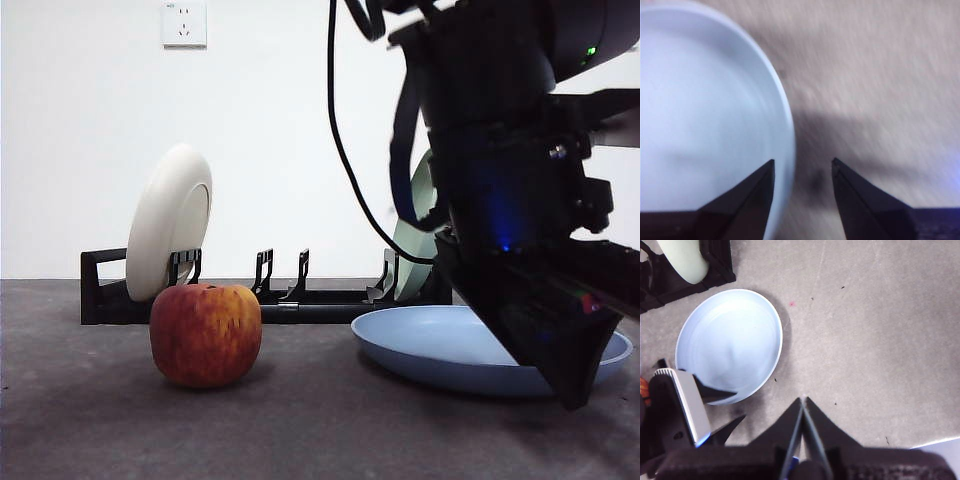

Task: Take the blue plate from the plate rack,put the plate on the table,take the apple from the table,put the apple in the plate

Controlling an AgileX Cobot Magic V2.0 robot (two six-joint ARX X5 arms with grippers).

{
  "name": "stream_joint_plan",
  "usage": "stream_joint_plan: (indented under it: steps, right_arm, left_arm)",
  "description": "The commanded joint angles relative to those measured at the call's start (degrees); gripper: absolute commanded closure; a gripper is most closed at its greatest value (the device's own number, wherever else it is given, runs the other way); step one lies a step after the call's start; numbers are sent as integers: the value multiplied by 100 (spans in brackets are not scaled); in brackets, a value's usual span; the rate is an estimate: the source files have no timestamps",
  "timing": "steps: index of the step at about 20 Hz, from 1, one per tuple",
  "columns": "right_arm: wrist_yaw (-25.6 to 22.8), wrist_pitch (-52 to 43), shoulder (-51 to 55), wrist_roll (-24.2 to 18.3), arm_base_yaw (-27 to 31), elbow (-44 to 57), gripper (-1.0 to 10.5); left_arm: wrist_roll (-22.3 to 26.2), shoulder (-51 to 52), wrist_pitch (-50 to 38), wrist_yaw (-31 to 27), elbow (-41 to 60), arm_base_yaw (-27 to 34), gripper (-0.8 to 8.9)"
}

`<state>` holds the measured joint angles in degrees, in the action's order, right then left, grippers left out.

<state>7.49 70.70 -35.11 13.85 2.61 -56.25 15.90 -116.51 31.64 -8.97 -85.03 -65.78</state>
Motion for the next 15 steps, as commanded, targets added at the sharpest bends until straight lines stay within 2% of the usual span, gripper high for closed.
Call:
stream_joint_plan:
  steps: [1, 4, 8, 9, 11, 14, 15]
  right_arm:
    - [-4, -26, 20, -57, 0, -15, 946]
    - [-4, -37, 20, -59, 0, -15, 945]
    - [24, -35, 20, -127, 0, -15, 945]
    - [151, -26, 17, -306, 0, -15, 945]
    - [625, -39, 13, -564, 0, -15, 945]
    - [1270, -275, 0, -656, 0, -15, 922]
    - [1462, -431, -2, -658, -2, -15, 848]
  left_arm:
    - [-332, 52, 581, 289, -389, -55, 621]
    - [-546, 236, 1340, 892, -907, -83, 626]
    - [-981, 544, 3053, 1158, -1908, -90, 630]
    - [-992, 697, 3550, 1237, -2109, -92, 642]
    - [-1012, 1145, 4118, 1237, -2232, -105, 805]
    - [-1235, 1996, 4258, 1237, -2232, -103, 821]
    - [-1388, 2337, 4262, 1237, -2232, -103, 821]
